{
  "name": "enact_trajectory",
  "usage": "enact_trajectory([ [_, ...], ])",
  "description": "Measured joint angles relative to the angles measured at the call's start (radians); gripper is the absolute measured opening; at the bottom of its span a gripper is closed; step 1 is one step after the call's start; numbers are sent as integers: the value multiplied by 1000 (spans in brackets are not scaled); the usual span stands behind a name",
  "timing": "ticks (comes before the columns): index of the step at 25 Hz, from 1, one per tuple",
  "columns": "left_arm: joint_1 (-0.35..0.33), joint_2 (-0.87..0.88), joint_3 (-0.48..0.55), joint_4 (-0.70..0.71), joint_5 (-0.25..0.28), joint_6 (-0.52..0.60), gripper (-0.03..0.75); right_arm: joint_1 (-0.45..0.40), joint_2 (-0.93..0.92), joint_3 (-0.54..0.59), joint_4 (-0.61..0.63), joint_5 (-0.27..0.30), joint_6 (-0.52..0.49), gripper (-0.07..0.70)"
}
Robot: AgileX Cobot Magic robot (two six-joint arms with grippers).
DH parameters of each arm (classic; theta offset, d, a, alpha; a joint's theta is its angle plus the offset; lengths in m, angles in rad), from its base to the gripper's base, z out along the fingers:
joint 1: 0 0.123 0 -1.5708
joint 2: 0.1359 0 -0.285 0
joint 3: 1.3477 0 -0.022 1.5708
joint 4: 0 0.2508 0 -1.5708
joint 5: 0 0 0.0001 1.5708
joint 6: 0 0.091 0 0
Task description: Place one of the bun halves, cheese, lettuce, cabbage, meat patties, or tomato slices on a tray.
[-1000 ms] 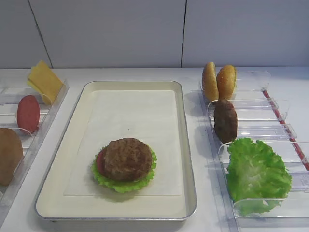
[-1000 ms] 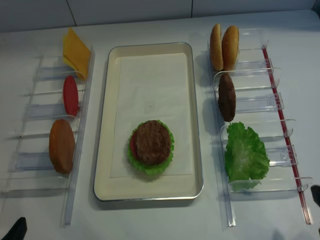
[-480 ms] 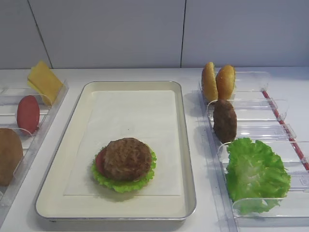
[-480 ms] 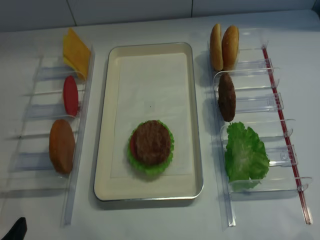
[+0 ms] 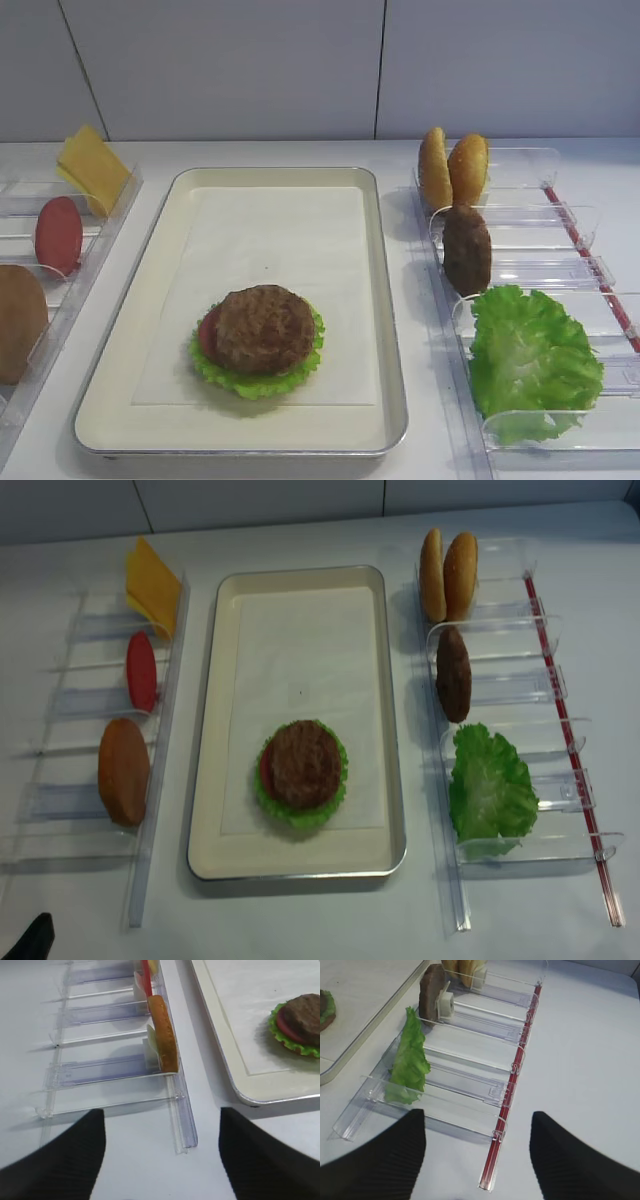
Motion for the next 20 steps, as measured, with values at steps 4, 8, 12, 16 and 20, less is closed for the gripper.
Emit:
enact_trajectory([
  [4, 0, 0, 0, 0, 0, 0, 440, 0, 0, 0, 0, 0, 2, 477],
  [8, 0, 0, 0, 0, 0, 0, 440, 0, 0, 0, -1, 0, 2, 477],
  [12, 0, 0, 0, 0, 0, 0, 440, 0, 0, 0, -1, 0, 2, 477],
  [16, 0, 0, 0, 0, 0, -2, 440, -4, 0, 0, -1, 0, 2, 477],
  [20, 0, 0, 0, 0, 0, -2, 440, -68, 0, 0, -1, 0, 2, 477],
])
